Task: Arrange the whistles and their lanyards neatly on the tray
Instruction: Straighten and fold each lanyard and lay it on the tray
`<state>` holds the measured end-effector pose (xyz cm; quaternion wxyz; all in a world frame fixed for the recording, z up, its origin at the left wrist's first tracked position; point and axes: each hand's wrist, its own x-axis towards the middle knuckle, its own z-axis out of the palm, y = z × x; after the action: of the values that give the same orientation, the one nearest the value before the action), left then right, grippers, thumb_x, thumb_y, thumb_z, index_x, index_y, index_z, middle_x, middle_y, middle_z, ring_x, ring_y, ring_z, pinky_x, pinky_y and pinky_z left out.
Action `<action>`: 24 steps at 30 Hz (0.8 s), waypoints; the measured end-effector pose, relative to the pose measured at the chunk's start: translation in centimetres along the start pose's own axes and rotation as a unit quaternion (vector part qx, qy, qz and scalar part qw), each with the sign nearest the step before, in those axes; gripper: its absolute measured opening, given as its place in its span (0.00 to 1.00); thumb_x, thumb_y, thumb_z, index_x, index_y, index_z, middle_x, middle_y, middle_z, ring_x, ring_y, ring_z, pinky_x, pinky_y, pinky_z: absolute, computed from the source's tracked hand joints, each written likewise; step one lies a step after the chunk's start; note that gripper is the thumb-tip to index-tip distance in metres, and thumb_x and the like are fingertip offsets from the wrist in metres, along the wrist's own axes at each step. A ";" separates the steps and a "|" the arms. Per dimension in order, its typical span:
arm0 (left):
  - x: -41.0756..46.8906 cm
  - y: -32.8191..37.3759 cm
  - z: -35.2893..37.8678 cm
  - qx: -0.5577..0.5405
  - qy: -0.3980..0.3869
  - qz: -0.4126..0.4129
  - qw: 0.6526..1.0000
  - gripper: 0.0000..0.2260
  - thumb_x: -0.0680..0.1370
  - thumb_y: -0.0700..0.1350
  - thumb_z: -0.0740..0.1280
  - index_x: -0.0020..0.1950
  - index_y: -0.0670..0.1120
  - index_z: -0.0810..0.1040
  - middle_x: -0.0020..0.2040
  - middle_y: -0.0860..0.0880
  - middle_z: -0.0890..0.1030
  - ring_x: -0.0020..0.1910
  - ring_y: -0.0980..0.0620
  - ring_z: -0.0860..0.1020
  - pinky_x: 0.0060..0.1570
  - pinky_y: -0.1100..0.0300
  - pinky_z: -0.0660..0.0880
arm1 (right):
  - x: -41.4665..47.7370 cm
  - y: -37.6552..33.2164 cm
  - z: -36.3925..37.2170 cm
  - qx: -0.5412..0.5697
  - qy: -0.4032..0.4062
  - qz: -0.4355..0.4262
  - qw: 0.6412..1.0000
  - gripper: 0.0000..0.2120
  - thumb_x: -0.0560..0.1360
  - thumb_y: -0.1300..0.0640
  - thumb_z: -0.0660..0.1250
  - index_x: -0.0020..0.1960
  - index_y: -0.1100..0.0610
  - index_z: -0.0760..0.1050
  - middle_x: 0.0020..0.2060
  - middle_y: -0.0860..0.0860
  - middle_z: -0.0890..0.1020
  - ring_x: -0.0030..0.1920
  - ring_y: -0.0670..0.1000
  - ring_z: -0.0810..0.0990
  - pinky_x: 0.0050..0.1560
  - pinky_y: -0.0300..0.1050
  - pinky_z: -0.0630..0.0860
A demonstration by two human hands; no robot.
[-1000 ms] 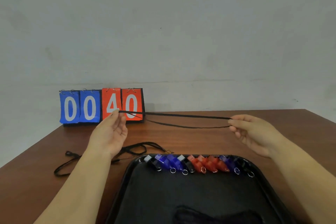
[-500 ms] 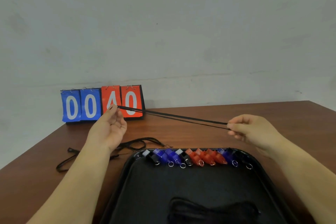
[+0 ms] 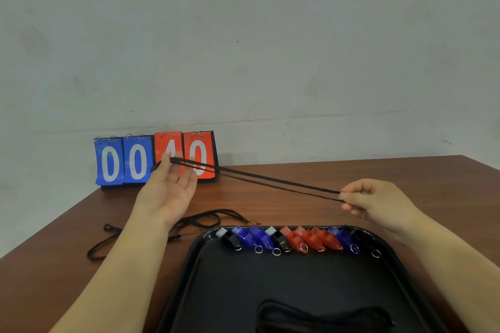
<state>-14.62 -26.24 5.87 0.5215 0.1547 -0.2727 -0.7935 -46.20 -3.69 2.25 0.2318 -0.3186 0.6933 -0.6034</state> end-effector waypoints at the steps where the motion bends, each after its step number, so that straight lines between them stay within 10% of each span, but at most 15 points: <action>1: -0.1 0.0 0.1 -0.004 -0.009 0.002 1.000 0.08 0.80 0.49 0.69 0.56 0.47 0.82 0.55 0.49 0.87 0.56 0.51 0.86 0.60 0.51 0.79 | 0.0 0.0 0.0 -0.006 0.000 -0.001 1.000 0.03 0.75 0.65 0.74 0.49 0.62 0.83 0.39 0.57 0.87 0.38 0.48 0.86 0.41 0.39 0.82; 9: -1.2 -0.2 1.2 -0.017 -0.024 -0.018 0.999 0.14 0.80 0.51 0.68 0.41 0.48 0.89 0.33 0.54 0.76 0.27 0.60 0.73 0.33 0.70 0.76 | -0.3 -0.3 0.0 -0.013 0.000 -0.006 1.000 0.02 0.75 0.65 0.74 0.48 0.62 0.83 0.43 0.61 0.87 0.38 0.48 0.86 0.40 0.40 0.81; 17: -1.9 -1.5 2.0 0.222 -0.094 -0.018 0.970 0.12 0.83 0.43 0.65 0.64 0.43 0.83 0.37 0.53 0.75 0.30 0.58 0.63 0.24 0.68 0.60 | -3.2 -3.1 2.1 -0.054 -0.042 -0.072 0.995 0.03 0.76 0.65 0.73 0.48 0.59 0.84 0.38 0.55 0.88 0.42 0.51 0.88 0.48 0.43 0.83; 24: -6.2 -3.4 5.3 0.427 -0.216 0.046 0.877 0.09 0.81 0.36 0.67 0.56 0.48 0.84 0.36 0.48 0.80 0.28 0.57 0.68 0.26 0.66 0.63 | -7.6 -5.9 4.4 -0.004 -0.136 -0.137 0.981 0.07 0.74 0.66 0.75 0.49 0.56 0.84 0.40 0.53 0.87 0.40 0.52 0.88 0.42 0.40 0.83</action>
<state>-17.41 -18.07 7.82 0.3690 0.1740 -0.6980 -0.5886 -36.90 -1.65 6.89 0.2377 -0.4912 0.6074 -0.5773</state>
